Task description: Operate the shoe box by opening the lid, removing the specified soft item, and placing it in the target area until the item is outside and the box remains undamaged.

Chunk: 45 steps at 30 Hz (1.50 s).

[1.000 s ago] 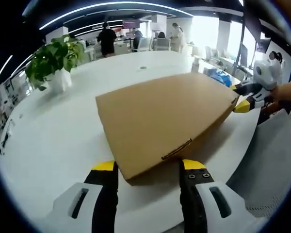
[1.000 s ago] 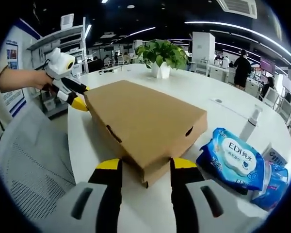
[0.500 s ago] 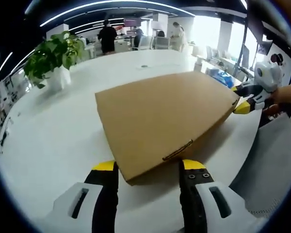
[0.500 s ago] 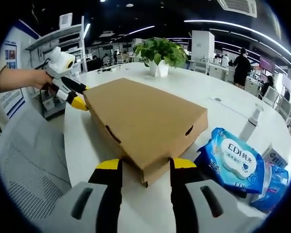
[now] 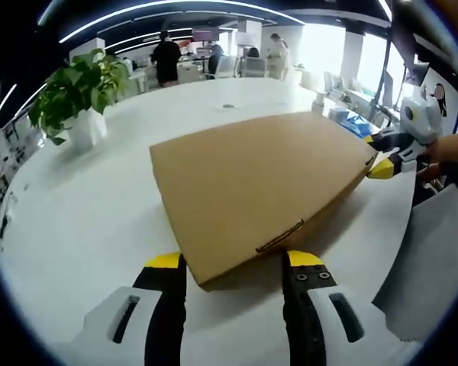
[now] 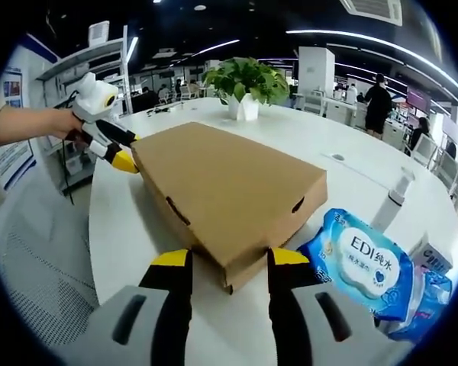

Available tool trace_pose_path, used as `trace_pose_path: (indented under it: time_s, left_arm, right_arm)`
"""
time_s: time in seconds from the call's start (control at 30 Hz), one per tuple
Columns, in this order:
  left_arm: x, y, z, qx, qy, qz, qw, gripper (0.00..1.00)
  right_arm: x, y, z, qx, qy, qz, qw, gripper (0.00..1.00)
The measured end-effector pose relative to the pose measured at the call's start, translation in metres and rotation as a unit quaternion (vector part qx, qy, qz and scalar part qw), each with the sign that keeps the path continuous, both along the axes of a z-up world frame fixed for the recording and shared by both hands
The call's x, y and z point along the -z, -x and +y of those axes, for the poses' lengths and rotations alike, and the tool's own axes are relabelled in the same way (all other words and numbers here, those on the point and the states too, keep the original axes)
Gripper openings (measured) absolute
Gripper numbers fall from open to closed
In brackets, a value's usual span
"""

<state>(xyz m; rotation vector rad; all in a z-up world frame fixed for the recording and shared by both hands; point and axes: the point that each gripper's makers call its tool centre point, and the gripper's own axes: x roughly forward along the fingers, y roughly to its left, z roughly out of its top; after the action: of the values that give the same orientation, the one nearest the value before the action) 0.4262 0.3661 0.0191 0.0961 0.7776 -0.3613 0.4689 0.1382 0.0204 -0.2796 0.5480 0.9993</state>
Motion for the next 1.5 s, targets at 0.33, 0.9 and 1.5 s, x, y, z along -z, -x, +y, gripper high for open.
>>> trace_pose_path:
  time_s: [0.33, 0.9, 1.5]
  left_arm:
    - [0.001, -0.020, 0.002, -0.002, 0.009, -0.001, 1.0000, 0.49]
    - [0.001, -0.050, 0.005, -0.003, 0.018, 0.001, 0.9998, 0.49]
    - [0.001, -0.063, 0.006, 0.002, 0.024, -0.003, 0.9997, 0.50]
  right_arm:
    - [0.001, -0.022, 0.002, -0.001, 0.005, 0.000, 1.0000, 0.36]
    - [0.001, -0.052, 0.005, 0.002, 0.014, 0.001, 0.9999, 0.36]
    - [0.001, -0.064, 0.005, 0.008, 0.021, -0.003, 0.9998, 0.37]
